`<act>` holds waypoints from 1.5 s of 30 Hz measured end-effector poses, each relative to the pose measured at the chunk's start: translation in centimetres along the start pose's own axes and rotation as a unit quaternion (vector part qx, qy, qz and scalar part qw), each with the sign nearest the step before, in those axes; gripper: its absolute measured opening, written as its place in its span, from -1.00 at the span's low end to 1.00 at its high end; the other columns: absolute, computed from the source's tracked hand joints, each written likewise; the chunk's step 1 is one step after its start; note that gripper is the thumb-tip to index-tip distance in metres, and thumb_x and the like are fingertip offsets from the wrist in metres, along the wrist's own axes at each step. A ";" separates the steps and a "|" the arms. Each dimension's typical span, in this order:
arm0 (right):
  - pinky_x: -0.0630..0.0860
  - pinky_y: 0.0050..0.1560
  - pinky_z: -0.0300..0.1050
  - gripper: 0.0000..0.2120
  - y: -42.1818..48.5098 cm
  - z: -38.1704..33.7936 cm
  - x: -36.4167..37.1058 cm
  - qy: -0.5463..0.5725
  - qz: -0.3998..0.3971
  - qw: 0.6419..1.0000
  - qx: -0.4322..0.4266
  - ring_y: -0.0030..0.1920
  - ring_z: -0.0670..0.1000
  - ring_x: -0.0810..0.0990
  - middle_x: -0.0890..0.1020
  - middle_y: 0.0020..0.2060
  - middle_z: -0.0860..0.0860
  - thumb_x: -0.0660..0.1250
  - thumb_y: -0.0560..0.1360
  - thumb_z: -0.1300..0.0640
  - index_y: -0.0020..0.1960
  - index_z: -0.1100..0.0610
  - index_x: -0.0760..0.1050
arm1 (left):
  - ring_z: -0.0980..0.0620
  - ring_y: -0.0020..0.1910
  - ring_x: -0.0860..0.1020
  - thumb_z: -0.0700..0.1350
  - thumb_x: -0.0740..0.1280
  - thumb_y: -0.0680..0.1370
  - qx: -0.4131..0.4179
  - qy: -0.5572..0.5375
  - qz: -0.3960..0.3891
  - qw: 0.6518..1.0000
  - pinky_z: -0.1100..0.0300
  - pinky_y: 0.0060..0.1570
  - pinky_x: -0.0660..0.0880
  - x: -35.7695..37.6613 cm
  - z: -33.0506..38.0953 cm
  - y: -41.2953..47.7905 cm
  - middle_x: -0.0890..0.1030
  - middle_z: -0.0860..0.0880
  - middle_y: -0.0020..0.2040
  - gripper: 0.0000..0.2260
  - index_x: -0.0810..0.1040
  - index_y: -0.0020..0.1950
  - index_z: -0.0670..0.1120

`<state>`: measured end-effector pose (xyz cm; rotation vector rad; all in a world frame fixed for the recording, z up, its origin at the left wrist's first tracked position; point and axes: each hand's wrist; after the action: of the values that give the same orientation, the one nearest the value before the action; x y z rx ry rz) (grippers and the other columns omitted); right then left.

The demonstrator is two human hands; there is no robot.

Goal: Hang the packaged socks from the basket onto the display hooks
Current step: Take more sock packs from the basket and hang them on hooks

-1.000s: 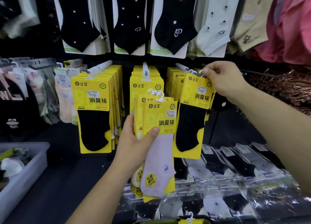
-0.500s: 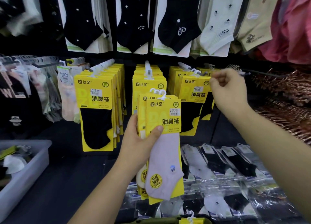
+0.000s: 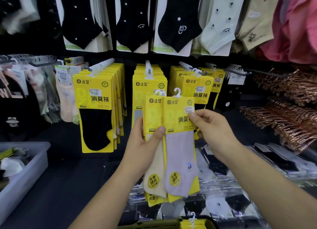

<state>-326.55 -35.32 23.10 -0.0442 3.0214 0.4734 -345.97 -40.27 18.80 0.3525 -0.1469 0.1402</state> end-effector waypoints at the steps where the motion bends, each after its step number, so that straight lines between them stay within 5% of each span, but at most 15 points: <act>1: 0.43 -0.42 -0.39 -0.86 0.3 0.1 -0.4 0.023 0.020 1.000 0.007 -0.36 -0.20 0.59 0.71 -0.29 -0.06 0.35 0.60 0.15 -0.08 0.14 0.64 | 0.06 0.15 0.73 0.11 0.46 0.49 -0.002 0.001 0.001 1.000 0.07 0.08 0.67 -0.1 -0.1 0.0 0.75 0.09 0.16 -0.62 0.55 0.29 0.11; 4: 0.42 -0.41 -0.40 -0.84 1.2 0.6 -1.8 0.042 0.092 0.995 0.016 -0.37 -0.22 0.58 0.70 -0.28 -0.08 0.28 0.64 0.19 0.00 0.21 0.62 | 0.05 0.12 0.75 0.11 0.45 0.49 -0.003 -0.009 0.009 1.000 0.02 0.05 0.68 -0.5 0.0 0.2 0.76 0.09 0.15 -0.66 0.57 0.25 0.12; 8: 0.50 -0.21 -0.29 -0.81 2.8 1.2 -3.7 0.017 0.157 0.987 0.007 -0.23 -0.15 0.61 0.69 -0.09 0.07 0.24 0.66 0.20 0.13 0.27 0.59 | 0.03 0.08 0.76 0.07 0.44 0.52 0.001 -0.020 0.013 1.000 0.20 -0.10 0.69 -0.9 0.3 0.3 0.77 0.08 0.13 -0.69 0.57 0.25 0.09; 10: 0.48 -0.29 -0.39 -0.82 3.8 1.0 -4.2 -0.007 0.178 0.984 -0.014 -0.30 -0.25 0.59 0.67 -0.13 0.00 0.25 0.65 0.19 0.12 0.23 0.59 | 0.04 0.07 0.76 0.06 0.44 0.53 0.004 -0.021 0.013 1.000 0.23 -0.11 0.68 -1.0 0.3 0.4 0.77 0.08 0.13 -0.69 0.57 0.26 0.08; 16: 0.52 -0.25 -0.40 -0.82 6.0 -0.4 -3.9 -0.035 0.166 0.984 -0.049 -0.23 -0.24 0.64 0.69 -0.14 -0.08 0.26 0.65 0.18 -0.05 0.04 0.59 | 0.05 0.05 0.77 0.06 0.44 0.52 0.004 -0.024 0.009 1.000 0.24 -0.14 0.68 -0.9 -0.1 0.5 0.77 0.10 0.13 -0.68 0.57 0.26 0.09; 21: 0.46 -0.31 -0.45 -0.85 7.1 -0.1 -3.4 -0.067 0.150 0.986 -0.041 -0.34 -0.33 0.57 0.67 -0.19 -0.10 0.29 0.64 0.16 -0.03 0.11 0.63 | 0.01 0.11 0.75 0.10 0.45 0.52 0.008 -0.008 0.010 1.000 0.04 0.00 0.71 -0.8 -0.2 0.6 0.76 0.09 0.16 -0.71 0.58 0.23 0.17; 27: 0.47 0.02 -0.10 -0.81 6.3 0.0 -3.1 -0.111 0.206 0.972 -0.013 -0.23 -0.11 0.53 0.61 -0.22 -0.03 0.39 0.57 0.05 -0.05 0.18 0.59 | 0.02 0.12 0.75 0.11 0.44 0.53 0.000 -0.003 0.001 1.000 0.01 0.04 0.70 -0.7 -0.2 0.5 0.76 0.10 0.17 -0.81 0.62 0.11 0.34; 32: 0.47 -0.23 -0.27 -0.59 1.5 -1.3 0.2 -0.142 0.035 0.989 -0.010 -0.25 -0.11 0.59 0.67 -0.23 0.05 0.40 0.44 -0.27 -0.14 0.10 0.59 | -0.01 0.15 0.74 0.07 0.45 0.57 -0.004 -0.014 0.004 1.000 -0.13 0.14 0.67 -0.4 -0.3 0.5 0.75 0.06 0.18 -0.76 0.58 0.23 0.19; 34: 0.50 -0.33 -0.19 -0.40 0.0 -1.5 1.7 -0.126 -0.034 0.991 0.010 -0.31 -0.04 0.56 0.65 -0.19 0.20 0.40 0.29 -0.38 -0.10 0.18 0.60 | -0.02 0.15 0.74 0.08 0.46 0.54 -0.002 -0.016 0.006 1.000 -0.11 0.14 0.67 0.0 -0.2 0.4 0.75 0.04 0.18 -0.69 0.57 0.27 0.12; 36: 0.52 -0.34 -0.03 -0.35 -0.6 -1.4 2.6 -0.109 -0.050 0.993 0.013 -0.30 0.05 0.52 0.58 -0.13 0.36 0.46 0.31 -0.28 -0.03 0.33 0.56 | -0.05 0.15 0.74 0.05 0.49 0.52 0.000 -0.025 0.011 1.000 -0.11 0.11 0.68 0.4 -0.3 0.2 0.75 0.00 0.17 -0.66 0.57 0.27 0.06; 38: 0.56 -0.26 0.11 -0.53 -0.8 -1.1 2.8 -0.110 -0.043 0.993 0.012 -0.25 0.06 0.55 0.61 -0.11 0.36 0.50 0.43 -0.10 -0.02 0.34 0.57 | -0.08 0.13 0.75 0.02 0.54 0.51 -0.007 -0.044 0.015 0.999 -0.07 0.05 0.71 0.6 -0.4 0.1 0.75 -0.02 0.16 -0.66 0.58 0.24 0.05; 41: 0.53 -0.38 -0.17 -0.88 -1.1 -0.6 2.5 -0.036 -0.041 0.998 0.032 -0.23 -0.07 0.69 0.74 -0.18 0.11 0.45 0.52 0.11 -0.03 0.16 0.64 | -0.05 0.15 0.75 0.03 0.52 0.51 -0.021 -0.091 0.011 0.996 0.08 -0.01 0.71 0.6 -0.4 -0.1 0.75 -0.01 0.19 -0.62 0.56 0.30 0.06; 45: 0.63 -0.24 -0.12 -0.84 -1.5 0.0 1.9 0.070 -0.029 0.994 0.078 -0.09 0.08 0.73 0.74 -0.07 0.12 0.41 0.55 0.19 0.09 0.23 0.58 | -0.02 0.19 0.73 0.00 0.49 0.46 -0.022 -0.091 0.009 0.996 0.10 0.07 0.70 0.4 -0.4 0.0 0.75 0.01 0.21 -0.52 0.53 0.37 0.03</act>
<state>-328.41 -36.78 22.44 -0.1617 3.1735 0.2370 -345.49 -40.09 18.47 0.3191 -0.3333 0.1217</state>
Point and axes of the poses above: each hand's wrist, its own y-axis towards the middle knuckle, its own x-axis out of the palm, z = x × y
